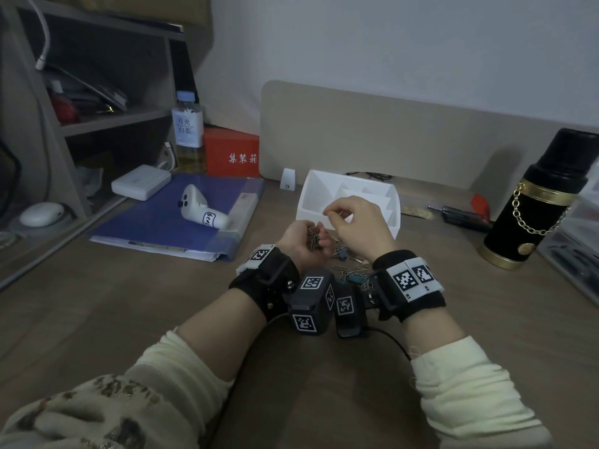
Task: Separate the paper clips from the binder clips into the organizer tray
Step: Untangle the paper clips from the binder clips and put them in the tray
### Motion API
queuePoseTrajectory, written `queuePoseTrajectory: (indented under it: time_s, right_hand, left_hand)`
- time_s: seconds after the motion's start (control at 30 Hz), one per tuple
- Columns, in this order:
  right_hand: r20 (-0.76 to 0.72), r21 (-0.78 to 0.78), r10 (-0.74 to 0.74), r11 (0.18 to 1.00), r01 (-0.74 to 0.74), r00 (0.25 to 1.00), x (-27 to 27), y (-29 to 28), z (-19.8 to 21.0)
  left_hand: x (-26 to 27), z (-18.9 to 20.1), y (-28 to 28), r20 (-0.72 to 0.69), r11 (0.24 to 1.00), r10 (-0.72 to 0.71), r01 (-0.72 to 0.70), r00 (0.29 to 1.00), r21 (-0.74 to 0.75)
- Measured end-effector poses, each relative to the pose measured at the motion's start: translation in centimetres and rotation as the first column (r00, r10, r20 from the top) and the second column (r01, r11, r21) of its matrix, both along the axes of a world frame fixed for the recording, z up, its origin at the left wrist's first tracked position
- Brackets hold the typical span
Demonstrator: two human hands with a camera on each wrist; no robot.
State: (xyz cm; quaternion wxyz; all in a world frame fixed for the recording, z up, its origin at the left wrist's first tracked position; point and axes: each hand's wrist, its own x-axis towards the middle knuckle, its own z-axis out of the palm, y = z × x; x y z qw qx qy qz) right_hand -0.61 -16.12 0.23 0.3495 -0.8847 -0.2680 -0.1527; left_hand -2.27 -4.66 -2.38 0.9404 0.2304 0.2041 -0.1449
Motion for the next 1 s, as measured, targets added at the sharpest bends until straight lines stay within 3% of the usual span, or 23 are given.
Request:
queuePoseTrajectory:
  time_s: [0.3,0.4,0.53,0.6,0.73,0.9,1.0]
  right_hand:
    - [-0.046,0.147,-0.055,0.987,0.061,0.997,1.6,-1.4,0.5]
    - [-0.139,0.227,-0.025,0.972,0.056,0.990,2.2,-1.3,1.2]
    - [-0.290,0.158,0.008,0.987,0.039,0.957,3.7,0.0,2.7]
    - [-0.439,0.169,0.052,0.985,0.025,0.897,4.8,0.8,3.3]
    - [-0.714,0.381,0.204,0.916,0.127,0.670,7.1,1.4,3.3]
    - [-0.821,0.482,0.322,0.833,0.270,0.472,9.1,1.7,2.3]
    - [-0.827,0.524,0.389,0.795,0.306,0.406,9.5,2.1,1.8]
  left_hand:
    - [1.0,1.5,0.9,0.071,0.998,-0.045,0.041,0.996,0.053]
    - [2.3,2.6,1.4,0.074,0.991,-0.006,-0.004,0.997,0.136]
    - [5.3,3.9,1.3,0.066,0.954,0.019,-0.038,0.998,0.298]
    - [7.1,4.0,1.4,0.059,0.939,0.037,-0.055,0.998,0.340]
    - [10.2,4.2,1.9,0.034,0.917,0.083,-0.089,0.996,0.389]
    - [12.5,4.4,2.7,0.023,0.914,0.198,-0.193,0.980,0.357]
    - [13.5,4.0,2.8,0.053,0.909,0.253,-0.256,0.966,0.330]
